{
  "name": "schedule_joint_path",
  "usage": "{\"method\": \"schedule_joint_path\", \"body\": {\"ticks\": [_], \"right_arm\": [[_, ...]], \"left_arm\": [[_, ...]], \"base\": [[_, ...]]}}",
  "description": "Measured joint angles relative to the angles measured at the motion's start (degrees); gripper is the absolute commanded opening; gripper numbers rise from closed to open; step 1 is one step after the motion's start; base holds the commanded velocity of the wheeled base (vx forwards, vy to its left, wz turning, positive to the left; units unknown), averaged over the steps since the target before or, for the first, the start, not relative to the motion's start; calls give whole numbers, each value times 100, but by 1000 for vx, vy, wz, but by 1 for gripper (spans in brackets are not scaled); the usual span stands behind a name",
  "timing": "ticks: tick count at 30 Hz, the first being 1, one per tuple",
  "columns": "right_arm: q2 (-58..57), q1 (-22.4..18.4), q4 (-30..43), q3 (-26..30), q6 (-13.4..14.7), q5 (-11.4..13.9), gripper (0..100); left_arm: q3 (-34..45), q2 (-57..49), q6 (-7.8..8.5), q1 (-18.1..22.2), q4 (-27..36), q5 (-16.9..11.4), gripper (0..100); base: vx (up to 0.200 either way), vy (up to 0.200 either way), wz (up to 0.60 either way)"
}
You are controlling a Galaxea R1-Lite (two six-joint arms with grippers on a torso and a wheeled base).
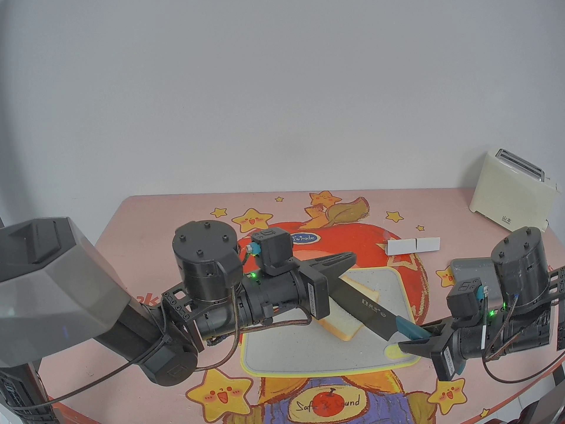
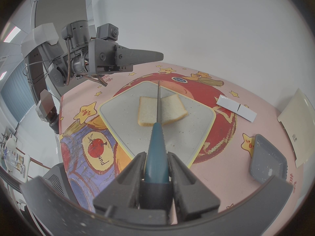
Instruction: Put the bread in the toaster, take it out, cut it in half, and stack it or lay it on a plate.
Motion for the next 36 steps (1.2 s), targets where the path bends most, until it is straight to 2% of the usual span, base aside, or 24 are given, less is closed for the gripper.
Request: {"method": "schedule_joint_path", "body": {"ticks": [36], "right_arm": [[-129, -26, -49, -15, -15, 0, 0]], "left_arm": [[49, 332, -4, 11, -63, 7, 0]], "base": [[0, 0, 0]]}}
